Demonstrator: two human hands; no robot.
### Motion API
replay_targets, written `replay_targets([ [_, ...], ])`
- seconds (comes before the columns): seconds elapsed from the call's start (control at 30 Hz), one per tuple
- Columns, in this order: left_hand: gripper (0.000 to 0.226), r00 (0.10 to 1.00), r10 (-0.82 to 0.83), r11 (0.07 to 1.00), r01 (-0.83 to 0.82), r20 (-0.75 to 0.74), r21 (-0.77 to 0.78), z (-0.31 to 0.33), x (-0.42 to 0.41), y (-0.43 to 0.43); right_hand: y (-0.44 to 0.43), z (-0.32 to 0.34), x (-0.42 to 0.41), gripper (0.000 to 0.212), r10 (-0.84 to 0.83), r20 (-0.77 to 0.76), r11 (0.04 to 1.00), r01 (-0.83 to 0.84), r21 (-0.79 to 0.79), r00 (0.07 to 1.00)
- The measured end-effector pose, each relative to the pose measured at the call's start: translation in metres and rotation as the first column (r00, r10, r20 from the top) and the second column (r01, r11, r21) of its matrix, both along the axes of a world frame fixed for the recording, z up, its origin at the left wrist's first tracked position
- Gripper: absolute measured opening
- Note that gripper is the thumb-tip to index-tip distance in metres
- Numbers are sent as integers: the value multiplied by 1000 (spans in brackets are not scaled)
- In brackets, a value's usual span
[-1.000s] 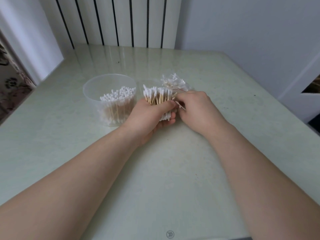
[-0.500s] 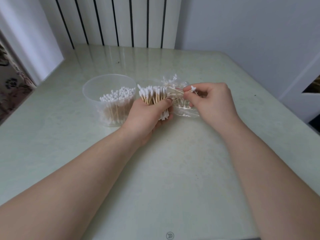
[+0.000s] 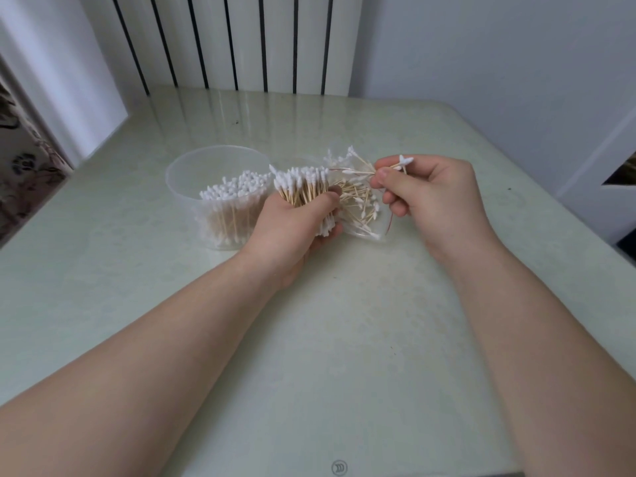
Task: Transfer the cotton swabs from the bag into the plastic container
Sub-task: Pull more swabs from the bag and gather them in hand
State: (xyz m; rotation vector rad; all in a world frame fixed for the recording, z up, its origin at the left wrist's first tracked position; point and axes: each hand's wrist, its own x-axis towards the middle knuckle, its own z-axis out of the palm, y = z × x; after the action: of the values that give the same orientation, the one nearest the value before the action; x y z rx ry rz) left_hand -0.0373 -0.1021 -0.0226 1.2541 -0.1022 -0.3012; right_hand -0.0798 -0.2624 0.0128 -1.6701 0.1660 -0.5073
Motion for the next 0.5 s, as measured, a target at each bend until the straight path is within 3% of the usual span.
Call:
replay_targets([
  [0.2,20,998,-48,999,48,34,13,1,-1,1,4,0,1,9,114,-44,956,-98,277,993],
  [0.27,11,996,-68,998,67,52,20,1,-1,1,7,-1,1,9,152,-35,920,-129,369,988],
  [0.4,6,994,-90,995,93,62,-47,2,-2,2,14,-4,3,10,221,-52,865,-171,471,974],
  [0.5,18,988,-139,982,145,60,-117,5,-4,4,19,-8,3,11,283,-79,859,-216,465,956],
])
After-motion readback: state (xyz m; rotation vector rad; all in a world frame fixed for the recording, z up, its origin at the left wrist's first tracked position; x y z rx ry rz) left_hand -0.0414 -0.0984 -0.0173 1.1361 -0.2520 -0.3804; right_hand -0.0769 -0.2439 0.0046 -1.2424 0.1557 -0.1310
